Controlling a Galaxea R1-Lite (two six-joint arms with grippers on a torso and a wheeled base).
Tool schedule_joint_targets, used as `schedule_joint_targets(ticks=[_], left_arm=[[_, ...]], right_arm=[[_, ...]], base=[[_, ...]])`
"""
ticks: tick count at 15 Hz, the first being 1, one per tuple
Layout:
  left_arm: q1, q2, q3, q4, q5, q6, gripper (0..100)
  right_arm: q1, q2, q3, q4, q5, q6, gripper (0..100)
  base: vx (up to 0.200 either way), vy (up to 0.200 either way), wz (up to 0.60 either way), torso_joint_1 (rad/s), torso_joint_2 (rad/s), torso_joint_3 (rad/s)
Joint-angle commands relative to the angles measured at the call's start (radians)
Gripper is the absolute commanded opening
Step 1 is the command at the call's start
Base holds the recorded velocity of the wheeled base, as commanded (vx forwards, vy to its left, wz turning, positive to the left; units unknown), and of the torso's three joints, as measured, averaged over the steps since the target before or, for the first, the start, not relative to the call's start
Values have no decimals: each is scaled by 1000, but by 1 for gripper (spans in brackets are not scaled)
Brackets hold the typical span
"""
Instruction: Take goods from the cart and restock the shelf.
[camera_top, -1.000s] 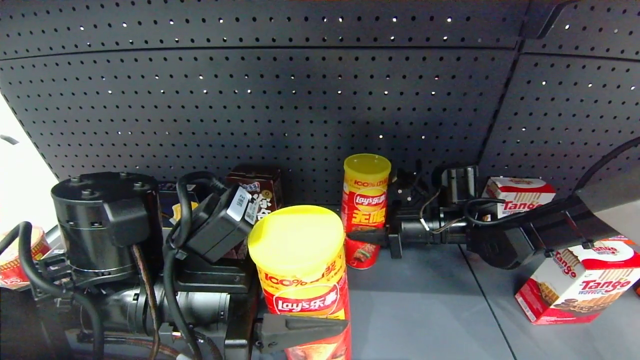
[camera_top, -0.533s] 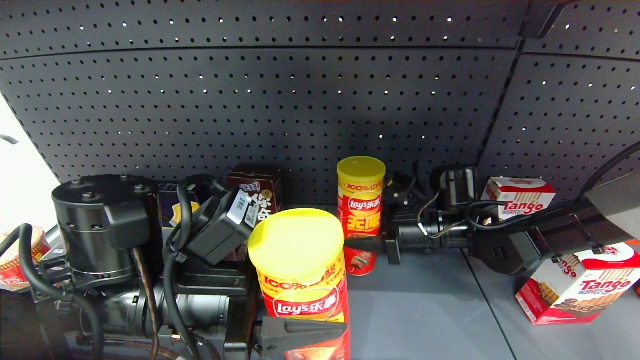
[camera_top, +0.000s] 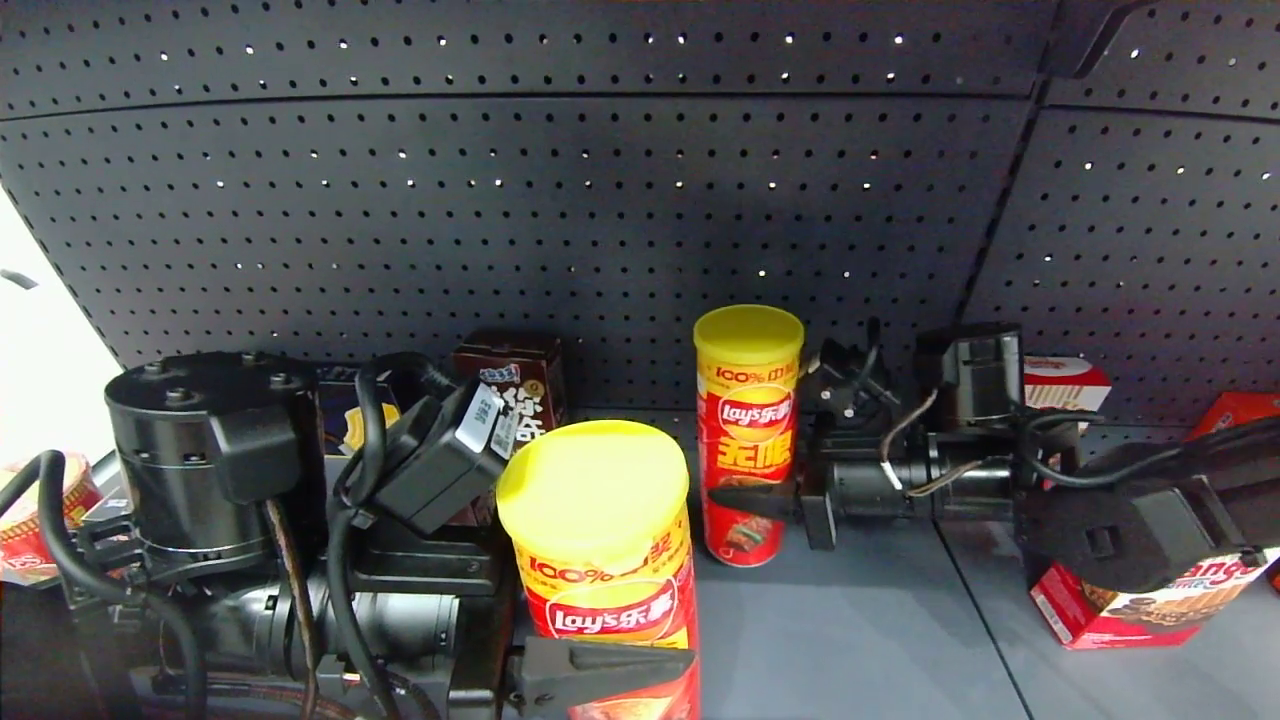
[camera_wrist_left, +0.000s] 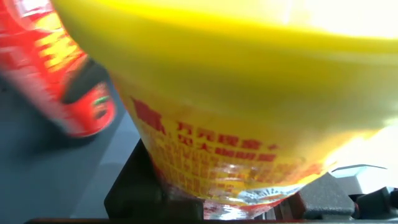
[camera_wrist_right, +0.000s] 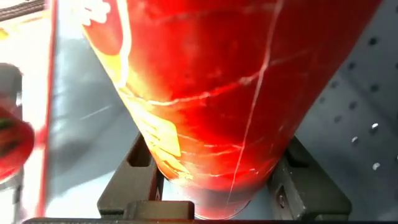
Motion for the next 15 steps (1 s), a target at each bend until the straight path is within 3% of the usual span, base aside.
schedule_joint_targets(ticks=[1,3,10,15], left_arm=[[13,3,0,-2,-2,1,0],[14,10,-4,-2,-4,-1,0],[17,30,-13,0,-4,-1,0],[20,75,-57,-2,-2,-3,0]], right_arm=[[16,-115,95,-7,-1,12,0],[20,-159,163,-30,1,15,0],[51,-231,450,-357,2,112,0],[83,-228,548,-461,2,135,0]], base=[[0,0,0,0,0,0],[0,0,0,0,0,0],[0,0,0,0,0,0],[0,0,0,0,0,0]])
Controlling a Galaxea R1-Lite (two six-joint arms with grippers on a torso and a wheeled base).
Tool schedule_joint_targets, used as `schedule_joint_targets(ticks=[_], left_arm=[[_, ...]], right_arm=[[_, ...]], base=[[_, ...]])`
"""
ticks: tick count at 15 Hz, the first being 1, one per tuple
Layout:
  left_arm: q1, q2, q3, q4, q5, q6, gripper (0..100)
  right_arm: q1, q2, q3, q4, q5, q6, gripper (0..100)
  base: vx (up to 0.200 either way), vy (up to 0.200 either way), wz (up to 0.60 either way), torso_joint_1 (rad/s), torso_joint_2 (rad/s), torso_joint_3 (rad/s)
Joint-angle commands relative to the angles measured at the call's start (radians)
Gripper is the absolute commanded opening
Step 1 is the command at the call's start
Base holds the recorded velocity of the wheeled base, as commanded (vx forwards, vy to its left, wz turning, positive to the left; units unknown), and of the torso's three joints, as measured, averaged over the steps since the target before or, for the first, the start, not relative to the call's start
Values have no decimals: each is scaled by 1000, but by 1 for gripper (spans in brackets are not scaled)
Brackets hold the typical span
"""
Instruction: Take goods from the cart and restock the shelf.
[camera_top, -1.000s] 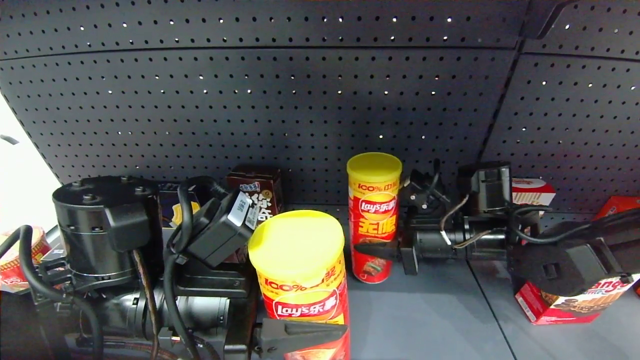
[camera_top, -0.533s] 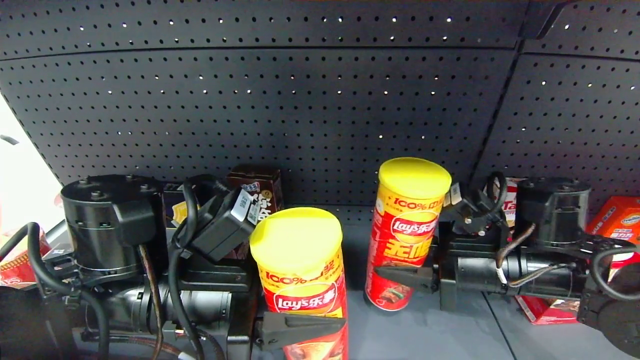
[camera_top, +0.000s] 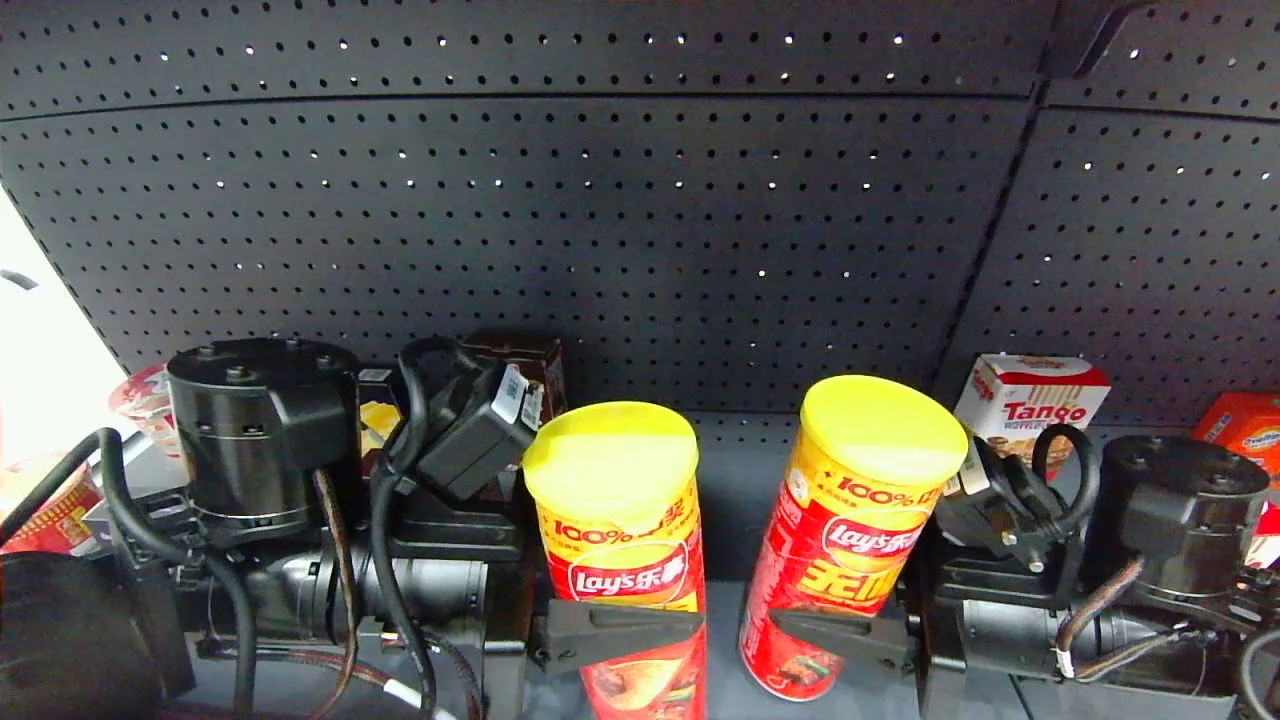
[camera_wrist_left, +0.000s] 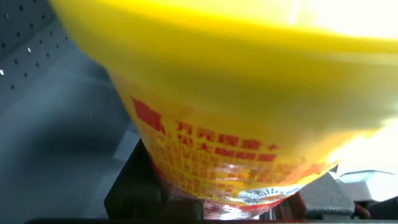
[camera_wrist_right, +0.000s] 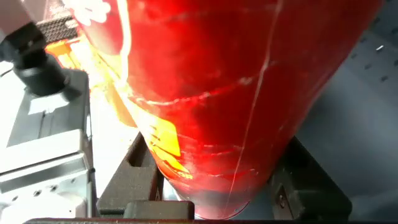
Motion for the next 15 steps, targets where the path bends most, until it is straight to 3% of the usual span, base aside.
schedule_joint_targets(ticks=[1,15], left_arm=[[0,33,-22,0,0,0,0],[14,81,-73,-1,-3,1,0]], right_arm=[[5,-1,34,-7,4,-2,0],[2,103,61,-94,13,-10,0]], base=[[0,0,0,0,0,0],[0,0,0,0,0,0]])
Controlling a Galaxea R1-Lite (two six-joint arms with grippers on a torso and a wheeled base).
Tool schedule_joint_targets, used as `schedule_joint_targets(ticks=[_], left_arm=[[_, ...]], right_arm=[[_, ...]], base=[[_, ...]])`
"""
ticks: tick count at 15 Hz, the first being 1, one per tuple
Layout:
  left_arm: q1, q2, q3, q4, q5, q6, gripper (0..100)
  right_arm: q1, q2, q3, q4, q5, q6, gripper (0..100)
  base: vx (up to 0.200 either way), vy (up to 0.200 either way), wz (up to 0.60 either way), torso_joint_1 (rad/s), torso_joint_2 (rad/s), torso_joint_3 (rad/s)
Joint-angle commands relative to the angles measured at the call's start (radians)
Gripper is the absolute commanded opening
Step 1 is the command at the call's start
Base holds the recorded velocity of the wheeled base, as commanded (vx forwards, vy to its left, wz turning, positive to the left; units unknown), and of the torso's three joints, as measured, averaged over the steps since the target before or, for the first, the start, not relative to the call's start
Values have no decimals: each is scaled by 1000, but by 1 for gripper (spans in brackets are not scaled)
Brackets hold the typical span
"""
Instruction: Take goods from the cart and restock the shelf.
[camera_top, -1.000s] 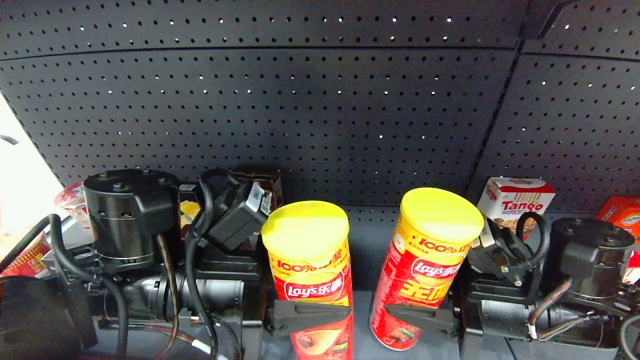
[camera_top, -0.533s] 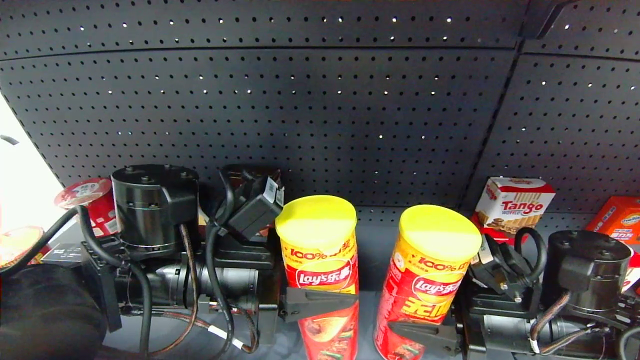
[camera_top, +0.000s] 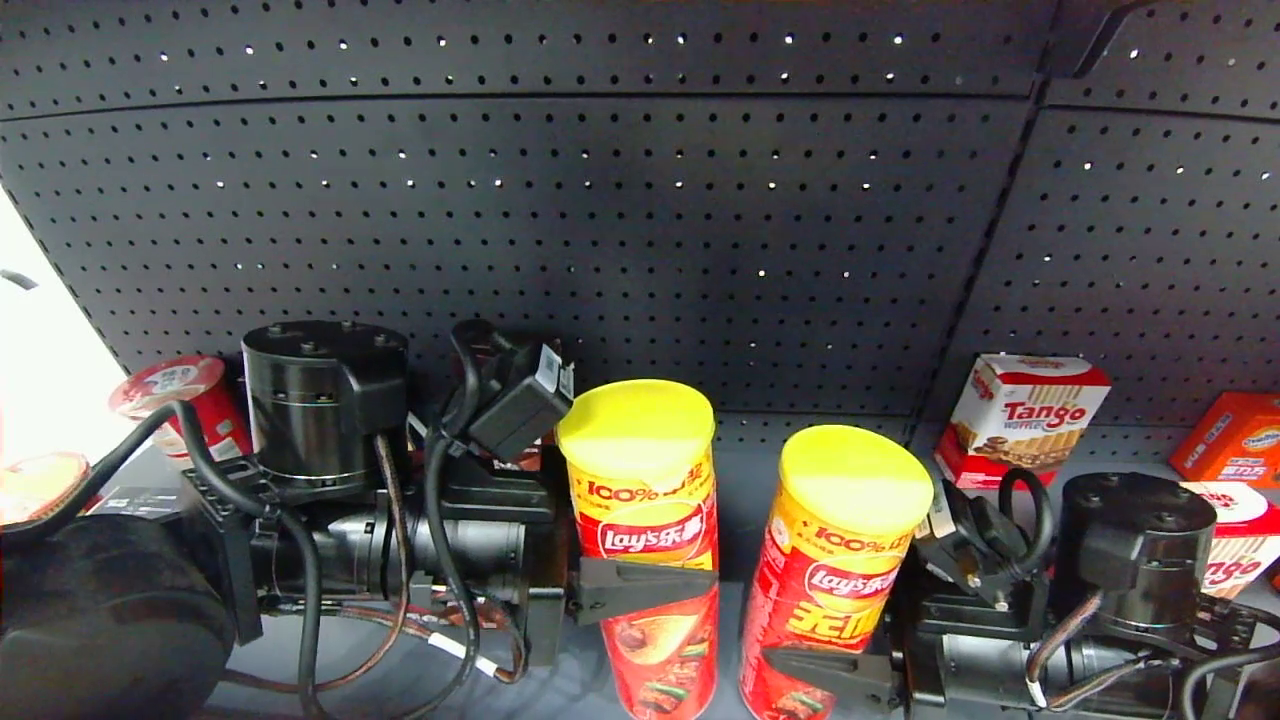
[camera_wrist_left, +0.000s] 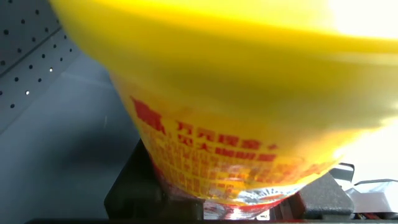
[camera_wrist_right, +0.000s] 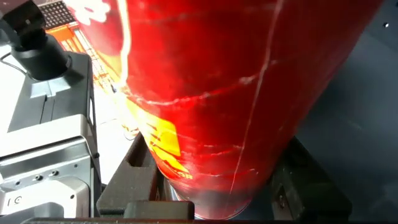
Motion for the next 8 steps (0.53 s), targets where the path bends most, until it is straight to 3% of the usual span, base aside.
schedule_joint_targets(ticks=[1,2,3,8], left_arm=[[-1,5,-1,-1,0,0,0],[1,5,-1,-1,0,0,0],[1,7,-1,-1,0,0,0],[-1,10,4,-1,0,2,0]], right_arm=[[0,24,-1,-5,0,0,0],[0,28,-1,-7,0,0,0],[0,34,1,-8,0,-3,100],[0,25,10,-7,-3,-14,100]], base=[[0,0,0,0,0,0],[0,0,0,0,0,0],[0,0,0,0,0,0],[0,0,0,0,0,0]])
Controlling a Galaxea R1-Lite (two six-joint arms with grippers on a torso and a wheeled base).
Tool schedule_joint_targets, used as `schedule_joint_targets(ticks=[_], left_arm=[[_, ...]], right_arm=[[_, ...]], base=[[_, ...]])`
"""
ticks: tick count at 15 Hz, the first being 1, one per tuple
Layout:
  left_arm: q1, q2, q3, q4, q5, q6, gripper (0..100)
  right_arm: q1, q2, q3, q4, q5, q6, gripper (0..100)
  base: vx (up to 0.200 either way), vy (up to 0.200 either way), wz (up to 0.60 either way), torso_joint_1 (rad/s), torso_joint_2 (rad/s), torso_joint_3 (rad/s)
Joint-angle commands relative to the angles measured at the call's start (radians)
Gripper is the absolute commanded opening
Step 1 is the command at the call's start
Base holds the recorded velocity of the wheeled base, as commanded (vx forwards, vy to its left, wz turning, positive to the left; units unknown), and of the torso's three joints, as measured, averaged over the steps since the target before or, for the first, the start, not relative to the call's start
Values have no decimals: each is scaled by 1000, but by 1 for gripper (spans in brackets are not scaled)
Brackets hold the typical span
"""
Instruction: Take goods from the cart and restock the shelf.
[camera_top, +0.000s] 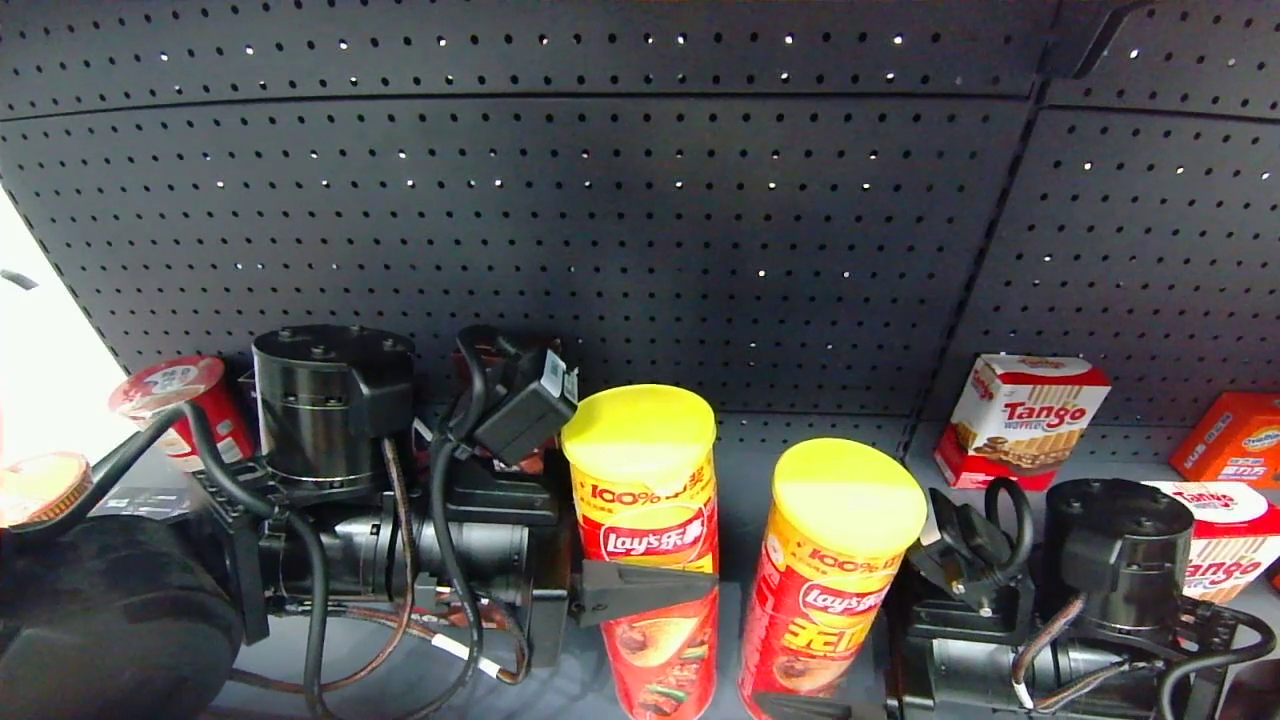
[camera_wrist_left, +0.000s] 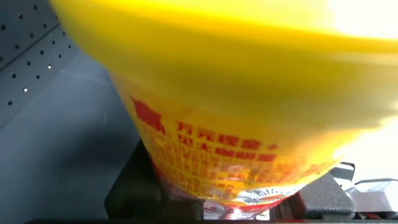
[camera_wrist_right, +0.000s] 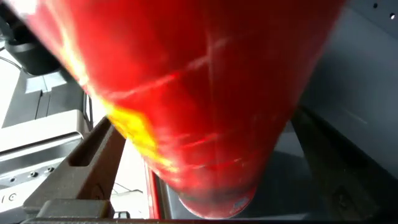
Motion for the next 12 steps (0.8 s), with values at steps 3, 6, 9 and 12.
schedule_joint_targets(ticks=[3,6,9,12], left_arm=[[-1,-2,8,-1,0,0,0],[-2,-3,5,-1,1,1,0],[-8,-2,0,-1,3,1,0],[-8,0,-3,-1,4,1,0]], right_arm=[[-1,-36,31,-1,-4,-1,100],[-7,-117,47,0,-12,6,100],[-2,-251,83,20,-59,9,100],[7,-410,80,137,-72,12,100]], base=[[0,0,0,0,0,0],[0,0,0,0,0,0],[0,0,0,0,0,0],[0,0,0,0,0,0]])
